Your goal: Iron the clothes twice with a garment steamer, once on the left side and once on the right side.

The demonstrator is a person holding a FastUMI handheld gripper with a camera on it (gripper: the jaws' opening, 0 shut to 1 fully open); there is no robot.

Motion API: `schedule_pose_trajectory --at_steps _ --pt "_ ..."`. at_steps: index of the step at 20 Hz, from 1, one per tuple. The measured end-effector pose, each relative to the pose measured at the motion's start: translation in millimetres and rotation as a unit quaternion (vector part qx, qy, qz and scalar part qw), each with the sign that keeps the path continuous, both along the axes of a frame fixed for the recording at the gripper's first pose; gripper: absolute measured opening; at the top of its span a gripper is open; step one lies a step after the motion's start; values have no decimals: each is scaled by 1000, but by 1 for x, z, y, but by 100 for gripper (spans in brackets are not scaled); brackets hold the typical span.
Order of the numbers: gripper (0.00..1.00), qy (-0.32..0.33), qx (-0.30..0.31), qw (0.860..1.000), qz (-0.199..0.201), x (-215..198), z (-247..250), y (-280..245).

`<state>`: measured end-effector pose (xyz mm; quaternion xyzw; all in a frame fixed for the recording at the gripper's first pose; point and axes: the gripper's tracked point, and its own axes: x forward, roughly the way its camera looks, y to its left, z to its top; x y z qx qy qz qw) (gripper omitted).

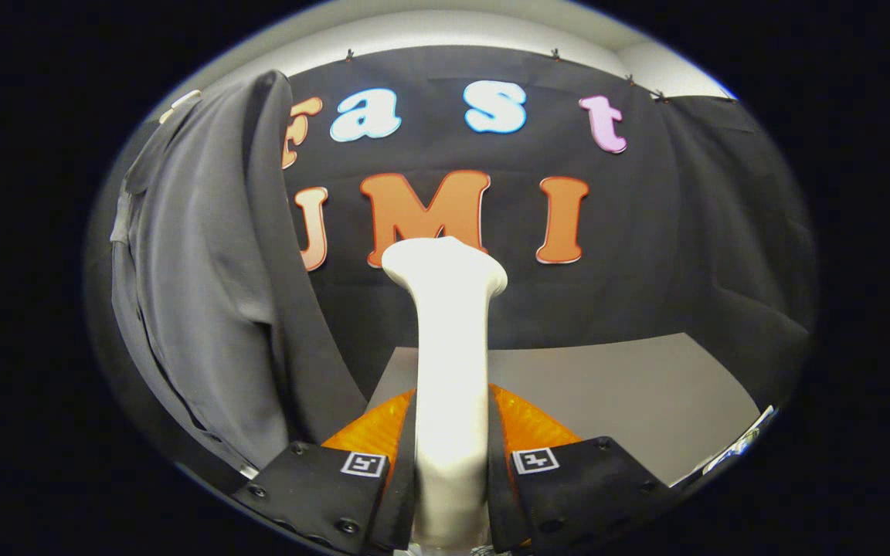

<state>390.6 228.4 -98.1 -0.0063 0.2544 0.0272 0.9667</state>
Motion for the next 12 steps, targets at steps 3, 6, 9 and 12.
schedule_pose_trajectory --at_steps 3,6,9,12 --pt "45 -51 -7 998 -22 -33 39 1" --pt "45 -87 3 996 -17 -81 70 23" --pt "45 -120 7 993 9 -121 96 59" --pt "45 -145 -9 989 29 -148 116 91"
